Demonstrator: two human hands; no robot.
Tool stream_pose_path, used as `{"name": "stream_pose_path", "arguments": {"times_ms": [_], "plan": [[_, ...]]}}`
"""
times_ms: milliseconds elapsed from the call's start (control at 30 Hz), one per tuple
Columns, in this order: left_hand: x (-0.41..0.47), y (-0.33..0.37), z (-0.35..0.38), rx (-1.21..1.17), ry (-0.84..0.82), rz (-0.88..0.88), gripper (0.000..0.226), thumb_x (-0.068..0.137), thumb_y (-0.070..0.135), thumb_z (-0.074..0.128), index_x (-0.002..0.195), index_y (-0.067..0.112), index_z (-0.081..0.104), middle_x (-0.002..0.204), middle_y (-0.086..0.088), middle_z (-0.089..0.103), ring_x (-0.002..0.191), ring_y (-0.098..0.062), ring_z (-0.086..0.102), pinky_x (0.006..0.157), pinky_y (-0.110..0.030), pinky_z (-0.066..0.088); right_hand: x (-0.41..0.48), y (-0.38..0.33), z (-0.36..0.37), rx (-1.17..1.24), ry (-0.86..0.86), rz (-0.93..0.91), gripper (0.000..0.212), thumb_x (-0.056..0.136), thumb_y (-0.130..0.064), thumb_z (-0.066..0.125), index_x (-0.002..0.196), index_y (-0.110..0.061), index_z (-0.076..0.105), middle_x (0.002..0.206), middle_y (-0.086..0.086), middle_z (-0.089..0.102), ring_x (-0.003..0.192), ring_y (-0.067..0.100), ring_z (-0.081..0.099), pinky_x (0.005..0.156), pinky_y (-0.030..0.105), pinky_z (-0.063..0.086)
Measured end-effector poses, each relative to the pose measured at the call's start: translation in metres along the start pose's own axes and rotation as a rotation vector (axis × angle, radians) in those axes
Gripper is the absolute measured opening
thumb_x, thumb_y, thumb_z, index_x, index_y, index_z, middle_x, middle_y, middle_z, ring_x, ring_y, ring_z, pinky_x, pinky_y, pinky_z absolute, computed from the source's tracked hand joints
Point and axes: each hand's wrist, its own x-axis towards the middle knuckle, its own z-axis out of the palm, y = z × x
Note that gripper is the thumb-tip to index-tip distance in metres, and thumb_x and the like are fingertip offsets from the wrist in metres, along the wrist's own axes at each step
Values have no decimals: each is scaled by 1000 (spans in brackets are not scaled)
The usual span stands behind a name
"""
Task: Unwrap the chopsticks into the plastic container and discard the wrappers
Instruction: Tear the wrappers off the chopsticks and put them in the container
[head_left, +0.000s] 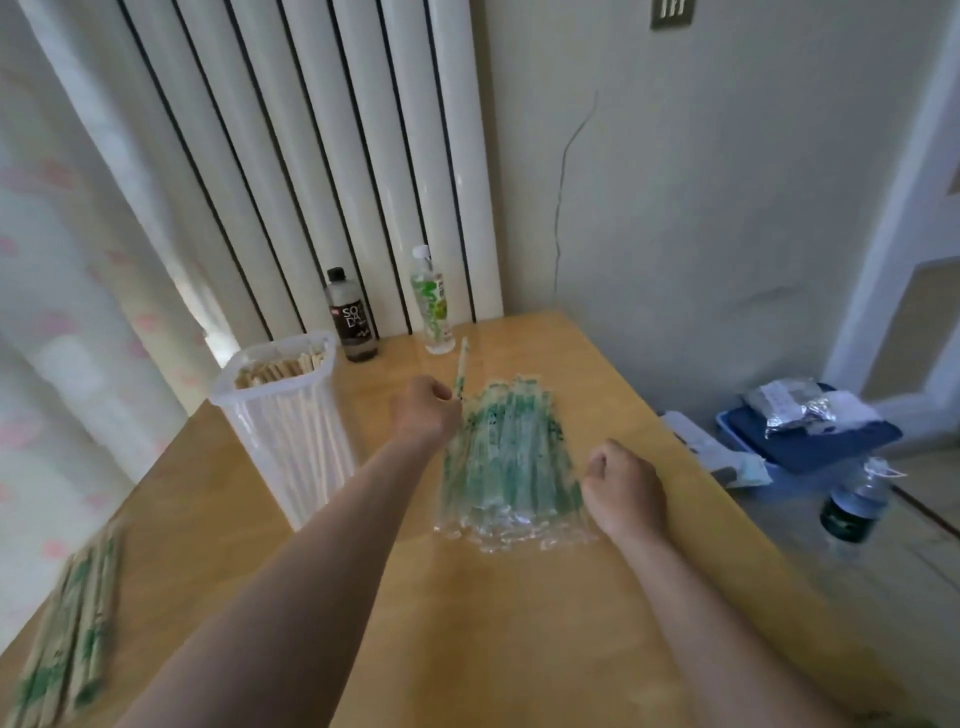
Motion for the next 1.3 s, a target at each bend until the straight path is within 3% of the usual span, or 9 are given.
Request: {"name": "stream_pose_path", "arguments": {"times_ms": [100, 267, 400, 467, 567, 867, 1067, 1133, 1300], "plan": [[15, -13, 16, 99, -23, -14, 10, 87, 13, 64, 83, 8, 72, 81, -6, 69, 83, -24, 67, 63, -28, 44, 4, 3, 3, 8, -5, -9, 21, 93, -8, 48, 75, -19, 51, 73, 3, 58, 71, 29, 56, 59, 41, 44], [20, -26, 33, 189, -74, -50, 12, 88, 9, 67, 77, 8, 71, 73, -7, 68, 69, -20, 64, 64, -33, 51, 6, 2, 1, -7, -37, -6, 20, 92, -8, 47, 77, -20, 52, 75, 1, 59, 70, 26, 56, 56, 35, 37], [20, -33, 38, 186, -83, -34, 16, 87, 7, 62, 75, 6, 73, 73, -11, 69, 69, -25, 66, 65, -38, 55, 6, 3, 2, -1, -41, 5, 18, 90, -8, 47, 78, -20, 53, 75, 1, 59, 69, 27, 56, 56, 36, 39], [19, -36, 39, 142, -87, -42, 19, 84, 4, 60, 66, 8, 66, 65, -9, 62, 59, -23, 58, 54, -36, 47, 6, 3, 2, 19, -30, 1, 18, 89, -7, 46, 77, -19, 53, 73, 1, 60, 68, 26, 57, 57, 39, 45], [19, -38, 37, 120, -95, -35, 20, 83, 3, 61, 65, 12, 62, 63, -9, 52, 57, -20, 48, 52, -33, 37, 6, 3, 3, 22, -17, 1, 18, 88, -7, 46, 78, -18, 55, 72, 0, 61, 67, 24, 58, 61, 42, 52], [0, -26, 14, 182, -156, 104, 18, 88, 4, 57, 75, 14, 64, 75, -6, 58, 70, -20, 54, 62, -30, 46, 4, -1, -4, 78, -50, 26, 21, 90, -7, 43, 81, -17, 59, 77, 3, 64, 71, 27, 60, 63, 42, 54], [-35, -22, -11, 170, -186, 256, 21, 93, 10, 57, 87, -4, 72, 79, -12, 66, 74, -23, 58, 68, -32, 53, -14, -14, -23, 210, -67, 20, 27, 89, 1, 43, 92, -12, 67, 93, 2, 68, 93, 27, 65, 83, 44, 57], [-48, -20, -22, 174, -191, 312, 23, 94, 12, 56, 89, -3, 72, 82, -11, 68, 76, -23, 61, 69, -30, 51, -21, -25, -31, 195, -42, -32, 27, 92, -3, 43, 91, -16, 66, 89, -3, 67, 86, 24, 64, 78, 42, 57], [-74, -31, -60, 183, -147, 368, 22, 95, 16, 54, 103, 10, 73, 102, -4, 70, 97, -21, 62, 89, -32, 51, -59, -81, -32, 234, -66, -251, 24, 98, -11, 45, 90, -21, 65, 82, -7, 65, 69, 18, 59, 63, 31, 47]]}}
